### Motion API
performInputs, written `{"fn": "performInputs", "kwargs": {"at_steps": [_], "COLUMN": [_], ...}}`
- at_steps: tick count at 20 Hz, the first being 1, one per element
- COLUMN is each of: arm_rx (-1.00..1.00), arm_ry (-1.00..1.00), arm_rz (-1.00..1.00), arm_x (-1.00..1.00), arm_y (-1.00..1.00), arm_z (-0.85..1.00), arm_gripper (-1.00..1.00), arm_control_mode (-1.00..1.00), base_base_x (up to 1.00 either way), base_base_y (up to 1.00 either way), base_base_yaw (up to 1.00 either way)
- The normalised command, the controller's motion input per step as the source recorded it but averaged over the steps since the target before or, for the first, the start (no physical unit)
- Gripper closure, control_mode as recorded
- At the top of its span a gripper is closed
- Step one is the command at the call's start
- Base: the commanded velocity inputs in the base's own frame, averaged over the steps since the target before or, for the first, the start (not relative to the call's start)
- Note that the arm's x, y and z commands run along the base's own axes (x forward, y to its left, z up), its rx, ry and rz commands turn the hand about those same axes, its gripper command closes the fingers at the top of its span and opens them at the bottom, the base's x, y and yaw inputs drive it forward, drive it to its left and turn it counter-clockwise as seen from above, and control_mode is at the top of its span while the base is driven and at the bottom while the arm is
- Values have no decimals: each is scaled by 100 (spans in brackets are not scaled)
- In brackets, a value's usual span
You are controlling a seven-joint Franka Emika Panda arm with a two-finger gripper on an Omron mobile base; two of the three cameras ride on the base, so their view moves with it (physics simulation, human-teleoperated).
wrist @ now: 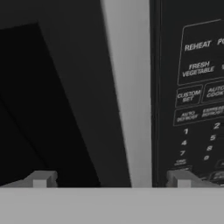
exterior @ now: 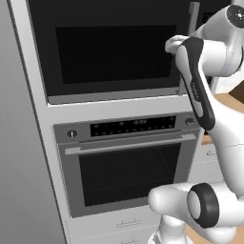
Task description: Open the microwave, place the bowl with waffle inside the microwave, then close the microwave door and turn it on.
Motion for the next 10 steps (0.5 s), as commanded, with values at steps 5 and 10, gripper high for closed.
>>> {"fn": "performInputs", "kwargs": {"at_steps": [5,10], "arm_rx": [0,0], "arm_ry": [-5,-10], "arm_rz": [0,0], "arm_x": [25,28], "arm_y": [-17,-7], "arm_z": [0,0], "arm_gripper": [-100,-100], "arm_control_mode": [-100,-100], "base_base_x": [0,0], "base_base_y": [0,0], "base_base_yaw": [0,0]}}
